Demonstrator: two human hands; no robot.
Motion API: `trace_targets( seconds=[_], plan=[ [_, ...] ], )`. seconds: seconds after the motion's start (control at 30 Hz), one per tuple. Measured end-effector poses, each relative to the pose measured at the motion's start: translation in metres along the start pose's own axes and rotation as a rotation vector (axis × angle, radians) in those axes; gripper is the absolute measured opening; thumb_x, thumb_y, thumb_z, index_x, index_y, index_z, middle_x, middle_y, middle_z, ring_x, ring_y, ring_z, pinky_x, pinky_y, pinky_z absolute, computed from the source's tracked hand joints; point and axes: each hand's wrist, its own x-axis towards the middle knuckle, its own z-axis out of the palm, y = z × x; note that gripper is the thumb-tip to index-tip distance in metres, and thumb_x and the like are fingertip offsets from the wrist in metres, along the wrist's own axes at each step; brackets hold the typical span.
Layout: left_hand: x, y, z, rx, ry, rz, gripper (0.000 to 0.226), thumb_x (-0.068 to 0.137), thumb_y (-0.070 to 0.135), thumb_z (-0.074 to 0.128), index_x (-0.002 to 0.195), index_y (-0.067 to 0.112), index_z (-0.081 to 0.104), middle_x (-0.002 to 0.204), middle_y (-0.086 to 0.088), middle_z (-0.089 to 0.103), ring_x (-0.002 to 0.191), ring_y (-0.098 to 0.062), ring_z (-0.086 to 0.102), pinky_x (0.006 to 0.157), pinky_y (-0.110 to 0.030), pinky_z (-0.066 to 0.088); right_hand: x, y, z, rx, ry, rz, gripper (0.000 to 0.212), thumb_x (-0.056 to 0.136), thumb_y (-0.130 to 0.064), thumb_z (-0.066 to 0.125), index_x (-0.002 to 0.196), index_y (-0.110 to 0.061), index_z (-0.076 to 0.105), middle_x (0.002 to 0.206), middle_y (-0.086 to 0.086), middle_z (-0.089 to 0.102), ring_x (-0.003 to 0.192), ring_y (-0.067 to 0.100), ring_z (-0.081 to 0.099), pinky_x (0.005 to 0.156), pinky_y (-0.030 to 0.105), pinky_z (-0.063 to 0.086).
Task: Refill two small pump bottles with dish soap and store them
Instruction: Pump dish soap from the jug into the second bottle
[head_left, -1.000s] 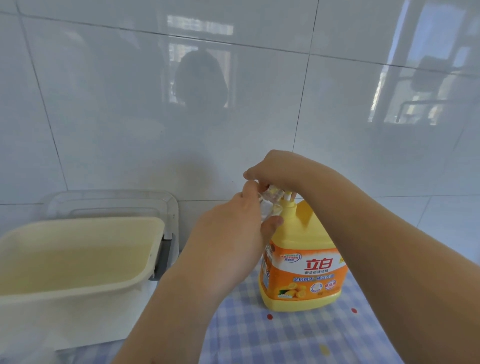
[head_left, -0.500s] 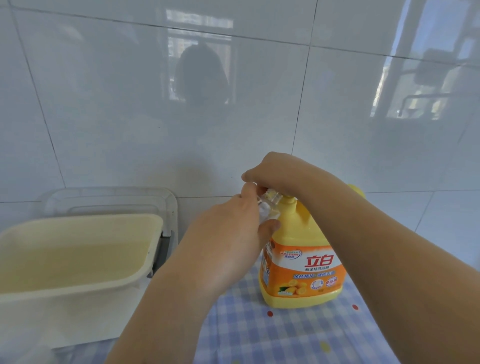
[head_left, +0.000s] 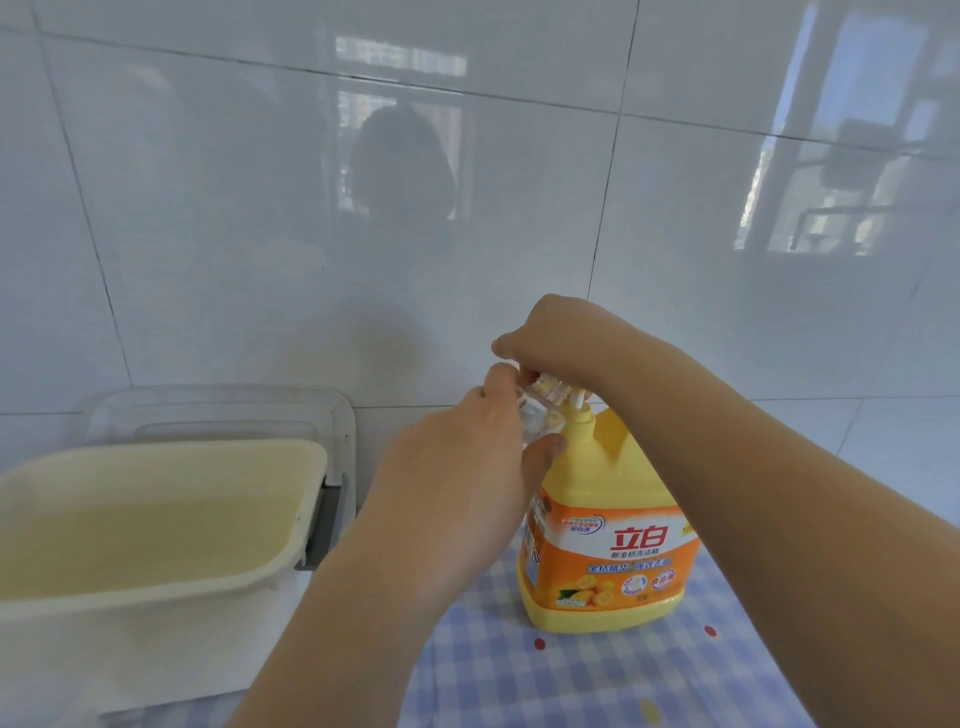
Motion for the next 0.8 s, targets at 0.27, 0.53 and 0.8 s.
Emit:
trace_targets(
  seconds=[0.27,0.53,0.8],
  plan=[
    [-0.001,0.0,-0.001,-0.037,0.025,-0.013,0.038,0.093,0.059,0.039,0.12,0.034,0.033,0.115,0.014,0.059,0.065,-0.01,0.056,0.059,-0.025,0.044,-0.003,-0.004,-0.003,-0.015,-0.072,0.005,0.022,0.089,-0.023,0.05,0.086,-0.008,0.065,0.081,0.007,0.068,0.053,0.021,0.058,0.056,0.025,0.048],
    [0.0,0.0,0.001,-0.017,-0.019,-0.015,0.04,0.093,0.06,0.038,0.123,0.033,0.033,0.111,0.014,0.059,0.066,-0.01,0.054,0.052,-0.02,0.033,-0.005,-0.004,-0.002,-0.015,-0.135,0.014,0.029,0.093,-0.027,0.05,0.101,-0.004,0.066,0.093,0.009,0.07,0.061,0.024,0.061,0.048,0.023,0.041],
    [-0.003,-0.004,0.002,-0.004,-0.09,0.016,0.036,0.094,0.059,0.038,0.117,0.031,0.032,0.106,0.013,0.059,0.07,-0.009,0.058,0.054,-0.02,0.036,0.0,0.004,0.012,-0.024,-0.091,-0.017,0.023,0.086,-0.02,0.05,0.064,-0.018,0.043,0.06,-0.001,0.04,0.052,0.015,0.033,0.05,0.025,0.027]
  ],
)
